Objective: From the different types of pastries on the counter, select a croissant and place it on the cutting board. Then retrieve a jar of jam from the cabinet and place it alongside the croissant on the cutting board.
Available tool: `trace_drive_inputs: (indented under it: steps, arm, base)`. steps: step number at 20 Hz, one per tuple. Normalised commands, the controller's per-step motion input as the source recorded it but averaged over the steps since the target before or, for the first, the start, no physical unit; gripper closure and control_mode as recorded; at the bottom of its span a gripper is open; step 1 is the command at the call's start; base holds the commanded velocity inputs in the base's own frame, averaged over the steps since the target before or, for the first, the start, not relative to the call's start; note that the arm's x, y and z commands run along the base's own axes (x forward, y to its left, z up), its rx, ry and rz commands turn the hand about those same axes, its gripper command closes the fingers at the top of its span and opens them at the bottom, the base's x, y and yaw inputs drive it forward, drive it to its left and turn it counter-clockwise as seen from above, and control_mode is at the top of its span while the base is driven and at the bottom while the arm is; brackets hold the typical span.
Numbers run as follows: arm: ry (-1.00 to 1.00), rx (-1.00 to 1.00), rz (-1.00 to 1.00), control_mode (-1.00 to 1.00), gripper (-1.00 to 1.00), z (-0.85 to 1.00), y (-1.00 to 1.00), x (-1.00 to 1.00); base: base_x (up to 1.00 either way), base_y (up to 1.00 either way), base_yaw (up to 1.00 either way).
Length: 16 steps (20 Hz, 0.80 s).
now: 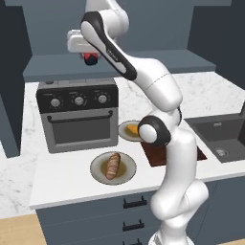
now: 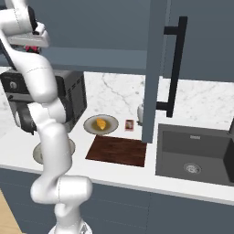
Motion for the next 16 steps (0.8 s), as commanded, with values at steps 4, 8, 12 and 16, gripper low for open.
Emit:
trace_drive_inputs:
  steps: [4, 8, 12, 16]
  arm:
    - [-0.15, 0.06, -0.04, -1.00, 1.00, -1.00, -0.02, -1.00]
    - [-0.15, 0.18, -0.03, -1.00, 1.00, -0.85, -0.16, -1.00]
    - [-0.01, 0.20, -0.03, -1.00, 1.00, -0.17, -0.12, -0.16]
    - [0.00, 0.18, 0.16, -1.00, 1.00, 0.00, -1.00, 0.11]
  base:
    - [0.00, 0.00, 0.00]
    - [0.00, 0.00, 0.00]
    - [0.00, 0.00, 0.00]
    - [0.00, 0.00, 0.00]
